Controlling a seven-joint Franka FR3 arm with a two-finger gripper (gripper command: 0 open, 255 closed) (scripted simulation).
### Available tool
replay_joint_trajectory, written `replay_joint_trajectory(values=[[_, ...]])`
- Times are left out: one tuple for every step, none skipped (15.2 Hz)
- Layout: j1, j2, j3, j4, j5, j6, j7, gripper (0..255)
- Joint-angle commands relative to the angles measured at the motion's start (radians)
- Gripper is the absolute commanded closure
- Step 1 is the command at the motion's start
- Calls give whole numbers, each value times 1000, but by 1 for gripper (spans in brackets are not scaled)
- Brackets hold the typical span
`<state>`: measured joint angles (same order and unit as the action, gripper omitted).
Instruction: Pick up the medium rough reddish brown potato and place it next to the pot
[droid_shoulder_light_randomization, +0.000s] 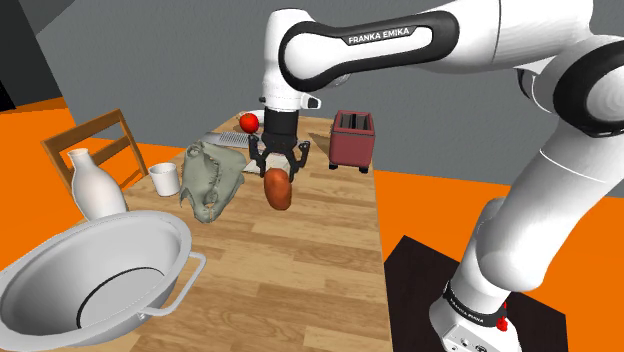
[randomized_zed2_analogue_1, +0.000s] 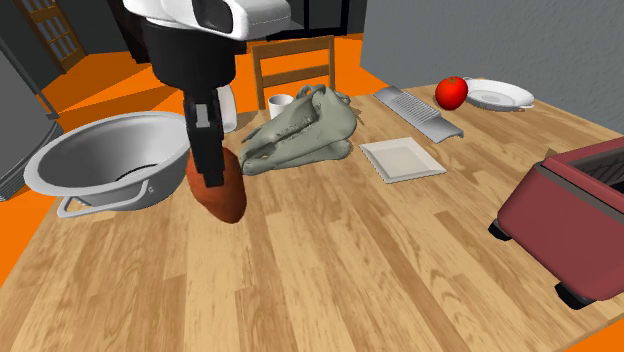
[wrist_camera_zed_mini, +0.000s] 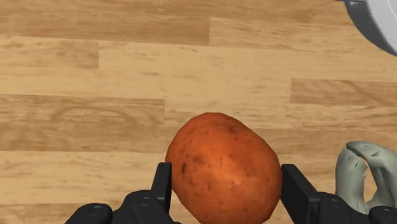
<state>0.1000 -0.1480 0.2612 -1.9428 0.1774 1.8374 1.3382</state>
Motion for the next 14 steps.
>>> replay_joint_trajectory(values=[[18, -20, 23, -22, 8, 8, 38, 255], [28, -35, 35, -36, 13, 11, 57, 255], [38, -49, 47, -50, 19, 15, 77, 255], [47, -61, 59, -62, 24, 18, 97, 255], [57, -73, 72, -73, 30, 21, 117, 255], [67, -84, 85, -83, 35, 24, 137, 255], [77, -95, 99, -92, 41, 27, 158, 255], [87, -104, 113, -100, 46, 30, 179, 255], [97, -112, 127, -107, 51, 33, 201, 255], [106, -119, 141, -112, 56, 35, 222, 255], [116, -126, 156, -117, 61, 38, 244, 255], [125, -131, 171, -120, 65, 40, 267, 255], [137, -136, 190, -122, 71, 44, 296, 255], [138, -136, 192, -135, 72, 57, 295, 255]])
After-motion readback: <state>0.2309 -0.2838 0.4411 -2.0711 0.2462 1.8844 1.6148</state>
